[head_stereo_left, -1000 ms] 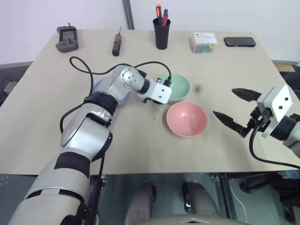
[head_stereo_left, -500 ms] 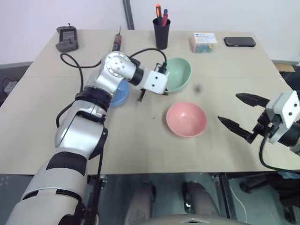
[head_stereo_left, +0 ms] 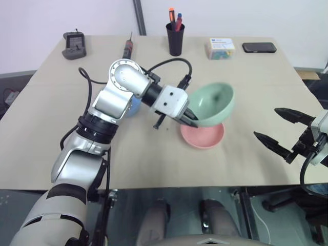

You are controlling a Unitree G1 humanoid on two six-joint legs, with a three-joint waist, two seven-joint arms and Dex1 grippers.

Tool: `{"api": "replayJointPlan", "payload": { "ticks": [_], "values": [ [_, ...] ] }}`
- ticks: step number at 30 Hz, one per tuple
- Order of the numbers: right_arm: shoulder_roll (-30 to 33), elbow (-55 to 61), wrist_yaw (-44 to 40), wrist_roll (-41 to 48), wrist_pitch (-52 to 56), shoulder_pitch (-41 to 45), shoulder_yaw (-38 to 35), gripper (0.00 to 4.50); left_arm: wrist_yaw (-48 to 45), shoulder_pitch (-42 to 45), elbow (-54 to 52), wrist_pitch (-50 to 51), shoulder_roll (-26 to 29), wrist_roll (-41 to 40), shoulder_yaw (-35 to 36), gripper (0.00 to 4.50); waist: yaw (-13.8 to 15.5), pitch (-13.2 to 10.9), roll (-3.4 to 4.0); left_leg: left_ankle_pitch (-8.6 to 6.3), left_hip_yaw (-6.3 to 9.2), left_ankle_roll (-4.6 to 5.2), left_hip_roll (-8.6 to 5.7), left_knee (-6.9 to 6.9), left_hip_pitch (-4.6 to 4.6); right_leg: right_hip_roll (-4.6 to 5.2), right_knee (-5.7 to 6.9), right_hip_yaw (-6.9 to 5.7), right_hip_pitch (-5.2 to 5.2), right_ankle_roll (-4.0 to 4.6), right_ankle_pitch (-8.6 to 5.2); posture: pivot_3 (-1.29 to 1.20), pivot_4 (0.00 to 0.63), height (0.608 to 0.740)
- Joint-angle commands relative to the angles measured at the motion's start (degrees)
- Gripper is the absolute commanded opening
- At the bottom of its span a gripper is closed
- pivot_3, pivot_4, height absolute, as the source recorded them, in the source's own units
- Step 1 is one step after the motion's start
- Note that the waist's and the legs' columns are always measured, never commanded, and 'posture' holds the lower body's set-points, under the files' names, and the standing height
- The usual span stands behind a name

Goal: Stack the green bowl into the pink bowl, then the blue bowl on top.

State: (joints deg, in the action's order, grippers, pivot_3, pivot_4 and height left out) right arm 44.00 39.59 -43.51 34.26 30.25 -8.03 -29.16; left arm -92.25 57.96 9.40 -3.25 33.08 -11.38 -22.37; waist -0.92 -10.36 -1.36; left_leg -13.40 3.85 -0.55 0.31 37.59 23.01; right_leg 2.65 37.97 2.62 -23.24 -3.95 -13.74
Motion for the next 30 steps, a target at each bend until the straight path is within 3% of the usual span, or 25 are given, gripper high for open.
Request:
{"api": "replayJointPlan", "payload": {
  "ticks": [1,5,7,12,18,23,30],
  "values": [
    [-0.1,1.6,0.6,0.4,-1.4,0.7,0.7,4.50,2.7,0.3,-3.0,1.3,-0.4,-0.3,2.6,2.23,0.0,0.0,0.00,0.00,-0.06,0.00,0.00,0.00,-0.06,0.00,-0.02,0.05,0.06,0.00,0.00,0.00,0.150,0.740],
    [-0.1,0.8,0.7,0.3,-1.8,2.3,3.8,4.50,9.2,-0.7,-5.8,7.6,1.6,-0.3,7.0,2.23,-0.1,0.0,0.00,0.00,-0.09,0.00,0.00,-0.01,-0.08,0.01,-0.07,0.08,0.09,0.00,0.01,0.00,0.150,0.740],
    [-0.2,0.5,0.5,0.5,-1.8,4.8,6.8,4.50,17.0,-1.9,-7.1,13.1,3.5,2.5,10.6,2.23,-0.5,0.0,0.01,0.00,-0.10,0.00,0.02,-0.05,-0.12,0.00,-0.06,0.10,0.09,0.00,0.01,0.00,0.150,0.740],
    [-1.6,-1.5,-1.1,1.1,-2.4,13.3,15.2,4.50,30.1,-12.3,-17.7,29.3,15.3,15.8,14.1,2.23,-1.6,0.0,0.06,0.00,-0.19,0.00,0.11,-0.20,-0.30,-0.08,-0.03,0.23,0.09,-0.01,0.00,0.00,0.150,0.740],
    [-3.0,-6.7,-4.8,-0.4,-5.1,20.2,21.3,4.50,35.9,-24.5,-26.2,41.2,24.1,21.3,18.1,2.23,-1.1,-0.1,-0.04,-0.01,-0.12,0.00,0.06,-0.19,-0.13,-0.02,-0.13,0.13,0.05,0.00,0.00,0.00,0.150,0.740],
    [-3.9,-9.9,-6.5,-1.8,-7.1,23.0,24.0,4.50,40.2,-29.4,-28.8,43.8,25.1,26.1,14.7,2.23,-0.1,-0.1,-0.04,-0.01,-0.12,0.00,0.04,-0.20,-0.12,0.03,-0.16,0.07,0.05,0.01,0.00,0.00,0.150,0.740],
    [-3.4,-9.1,-6.6,-1.9,-7.1,22.1,23.3,4.50,45.0,-26.0,-20.4,41.7,21.6,32.6,7.3,2.23,0.1,-0.1,-0.04,-0.01,-0.13,0.00,0.04,-0.19,-0.15,0.02,-0.11,0.07,0.05,0.01,0.01,0.00,0.150,0.740]
  ]
}}
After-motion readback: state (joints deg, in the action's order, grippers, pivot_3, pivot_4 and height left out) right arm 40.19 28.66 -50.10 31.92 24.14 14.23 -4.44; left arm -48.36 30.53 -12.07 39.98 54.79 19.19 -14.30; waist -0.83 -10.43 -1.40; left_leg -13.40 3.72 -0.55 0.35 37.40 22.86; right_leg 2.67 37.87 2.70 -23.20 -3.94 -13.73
